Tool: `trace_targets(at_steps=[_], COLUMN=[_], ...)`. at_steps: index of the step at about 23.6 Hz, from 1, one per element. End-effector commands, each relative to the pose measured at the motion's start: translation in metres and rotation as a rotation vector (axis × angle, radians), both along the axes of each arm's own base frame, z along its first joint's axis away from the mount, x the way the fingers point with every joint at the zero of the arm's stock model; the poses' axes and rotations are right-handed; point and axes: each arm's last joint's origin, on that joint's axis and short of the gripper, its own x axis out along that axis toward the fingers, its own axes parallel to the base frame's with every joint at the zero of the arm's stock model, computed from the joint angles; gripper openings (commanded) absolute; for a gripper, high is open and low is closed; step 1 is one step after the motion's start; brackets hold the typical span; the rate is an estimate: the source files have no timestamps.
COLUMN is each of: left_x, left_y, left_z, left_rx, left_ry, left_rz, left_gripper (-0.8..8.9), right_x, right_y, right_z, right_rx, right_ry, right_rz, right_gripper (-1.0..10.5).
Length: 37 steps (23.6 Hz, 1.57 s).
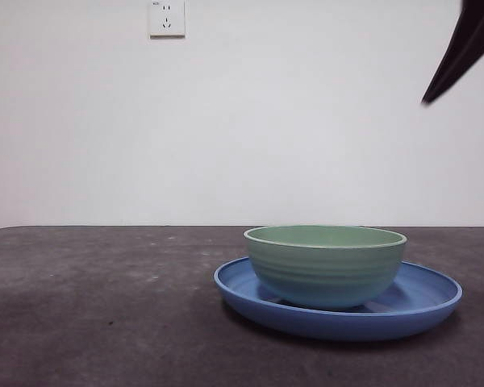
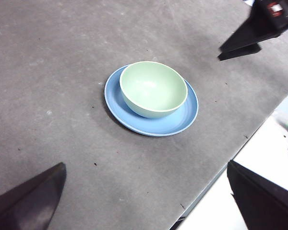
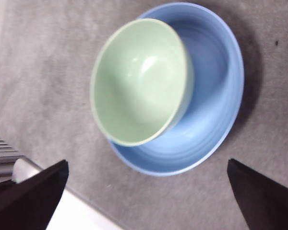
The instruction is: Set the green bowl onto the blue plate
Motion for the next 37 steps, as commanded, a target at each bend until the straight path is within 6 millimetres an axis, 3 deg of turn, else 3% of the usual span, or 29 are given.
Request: trace_targets(at_steps=[1,4,10,14,19,25,28,32,37], left_x=[0.0,0.0,0.0,0.0,0.0,0.0,0.0,0.0,0.0], left_y=[-0.001,-0.001,-0.001,-0.001,-0.001,-0.001,-0.001,-0.001,-0.001], left_z=[0.003,0.003,0.003,0.003,0.003,0.003,0.003,0.003,0.003], left_rx=[-0.007,-0.007,-0.007,-0.007,-0.007,-0.007,-0.007,-0.007,-0.007], left_ry=[-0.008,-0.008,-0.008,-0.009,-0.008,-0.008,-0.008,-0.008,-0.008], left_rz=[-0.006,-0.006,-0.006,-0.006,-0.006,-0.006,-0.006,-0.006,-0.006], left_gripper=[6.57,6.57,6.57,6.57,6.57,6.57,6.57,6.57,6.57], right_x=[0.017,0.032,0.056,0.066,0.079,0.087,0.088,0.089,0.098], right_y=[0.002,0.004,0.004,0.005,0.006,0.009,0.009,0.009,0.015], right_z=[-0.007,-0.021,-0.045,-0.06,-0.083,-0.106,-0.106,-0.102,-0.081], right_rx=[-0.003,-0.012,-0.08,-0.1,-0.105,-0.065,-0.069,-0.061,-0.047], right_ry=[0.023,0.051,0.067,0.101,0.146,0.204,0.202,0.191,0.173], right_rz=[0.0,0.001,-0.036,-0.044,-0.041,-0.014,-0.015,-0.028,-0.05], right_gripper=[5.6,4.6,4.1,3.2,3.1,1.1,0.1,0.1,0.1])
